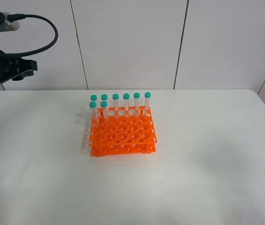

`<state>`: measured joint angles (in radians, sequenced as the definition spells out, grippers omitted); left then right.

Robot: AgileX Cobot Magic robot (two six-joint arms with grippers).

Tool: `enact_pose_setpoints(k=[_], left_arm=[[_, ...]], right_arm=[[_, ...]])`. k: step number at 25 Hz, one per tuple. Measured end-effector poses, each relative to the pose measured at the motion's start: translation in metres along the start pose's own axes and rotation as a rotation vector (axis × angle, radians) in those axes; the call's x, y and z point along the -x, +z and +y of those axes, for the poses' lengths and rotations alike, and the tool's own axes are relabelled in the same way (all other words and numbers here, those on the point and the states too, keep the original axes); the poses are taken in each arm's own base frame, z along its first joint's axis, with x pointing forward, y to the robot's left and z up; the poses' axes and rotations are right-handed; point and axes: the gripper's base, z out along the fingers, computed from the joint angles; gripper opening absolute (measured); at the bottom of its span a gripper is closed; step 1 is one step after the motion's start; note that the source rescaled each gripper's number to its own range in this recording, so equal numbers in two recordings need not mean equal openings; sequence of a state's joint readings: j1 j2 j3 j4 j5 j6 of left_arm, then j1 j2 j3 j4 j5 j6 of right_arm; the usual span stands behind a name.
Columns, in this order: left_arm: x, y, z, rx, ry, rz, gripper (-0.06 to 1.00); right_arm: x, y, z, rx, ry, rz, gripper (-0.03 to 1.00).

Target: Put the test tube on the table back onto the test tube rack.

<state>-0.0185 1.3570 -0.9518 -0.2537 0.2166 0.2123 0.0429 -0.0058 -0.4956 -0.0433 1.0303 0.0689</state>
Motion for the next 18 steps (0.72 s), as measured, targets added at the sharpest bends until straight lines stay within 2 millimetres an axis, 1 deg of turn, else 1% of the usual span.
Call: enact_pose_setpoints(k=[3, 5, 8, 10, 12, 17, 18], left_arm=[[-0.003, -0.007, -0.003, -0.026, 0.029, 0.05, 0.19], [-0.005, -0.017, -0.005, -0.042, 0.036, 0.073, 0.19], [-0.004, -0.041, -0.007, -0.053, 0.042, 0.046, 0.19], [-0.005, -0.062, -0.008, -0.056, 0.043, 0.006, 0.19], [-0.015, -0.079, -0.01, -0.065, 0.038, -0.001, 0.19], [-0.047, -0.125, -0.014, -0.103, 0.016, -0.021, 0.19], [-0.051, -0.135, -0.015, -0.108, 0.02, -0.04, 0.19]], right_arm=[[0.0, 0.0, 0.0, 0.0, 0.0, 0.0, 1.0], [0.0, 0.0, 0.0, 0.0, 0.0, 0.0, 1.0], [0.0, 0.0, 0.0, 0.0, 0.0, 0.0, 1.0], [0.0, 0.0, 0.0, 0.0, 0.0, 0.0, 1.0], [0.0, 0.0, 0.0, 0.0, 0.0, 0.0, 1.0], [0.0, 0.0, 0.0, 0.0, 0.0, 0.0, 1.0], [0.0, 0.0, 0.0, 0.0, 0.0, 0.0, 1.0]])
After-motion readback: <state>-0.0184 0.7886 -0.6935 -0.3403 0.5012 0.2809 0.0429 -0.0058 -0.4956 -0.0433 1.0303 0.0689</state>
